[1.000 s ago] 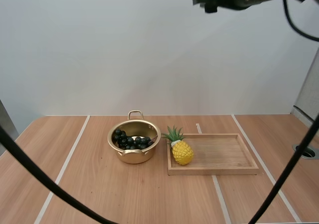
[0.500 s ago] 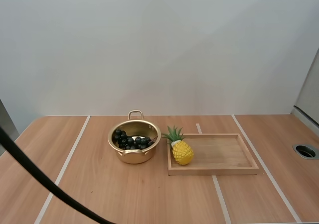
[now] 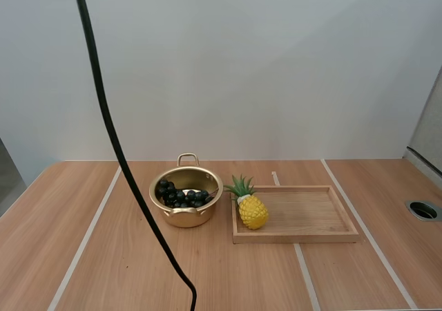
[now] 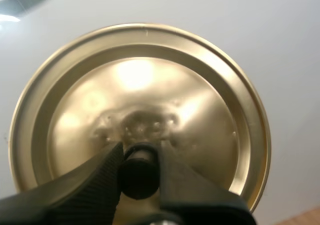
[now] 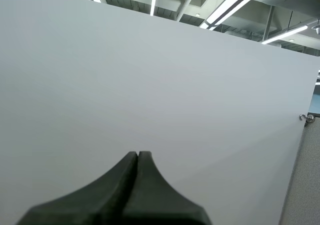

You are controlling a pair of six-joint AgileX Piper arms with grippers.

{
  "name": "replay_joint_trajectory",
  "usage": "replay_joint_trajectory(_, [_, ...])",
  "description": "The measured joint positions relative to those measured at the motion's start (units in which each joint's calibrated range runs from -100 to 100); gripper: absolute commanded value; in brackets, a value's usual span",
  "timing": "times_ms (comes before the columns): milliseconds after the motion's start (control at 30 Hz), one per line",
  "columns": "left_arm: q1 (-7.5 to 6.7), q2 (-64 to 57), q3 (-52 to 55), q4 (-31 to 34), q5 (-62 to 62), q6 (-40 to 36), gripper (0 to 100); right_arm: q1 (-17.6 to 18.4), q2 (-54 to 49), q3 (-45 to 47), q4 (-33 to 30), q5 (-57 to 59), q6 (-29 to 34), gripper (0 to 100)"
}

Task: Open the pot, put the grape inside, and close it

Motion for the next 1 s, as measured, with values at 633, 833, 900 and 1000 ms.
replay_joint_trajectory(633, [2.41, 1.12, 46.62, -14.66, -10.41, 7.49, 0, 0.0, 0.0, 0.0, -6.36, 0.52, 0.23, 0])
replay_joint_trajectory(833, [2.56, 7.26, 50.04, -15.23, -10.79, 11.24, 0, 0.0, 0.0, 0.0, -6.74, 1.09, 0.32, 0])
replay_joint_trajectory(900, [2.56, 9.34, 50.04, -16.14, -10.79, 12.46, 0, 0.0, 0.0, 0.0, -6.74, 1.45, 0.32, 0])
replay_joint_trajectory(1000, [2.56, 12.5, 50.04, -16.95, -10.28, 14.47, 0, 0.0, 0.0, 0.0, -6.74, 1.84, 0.32, 0])
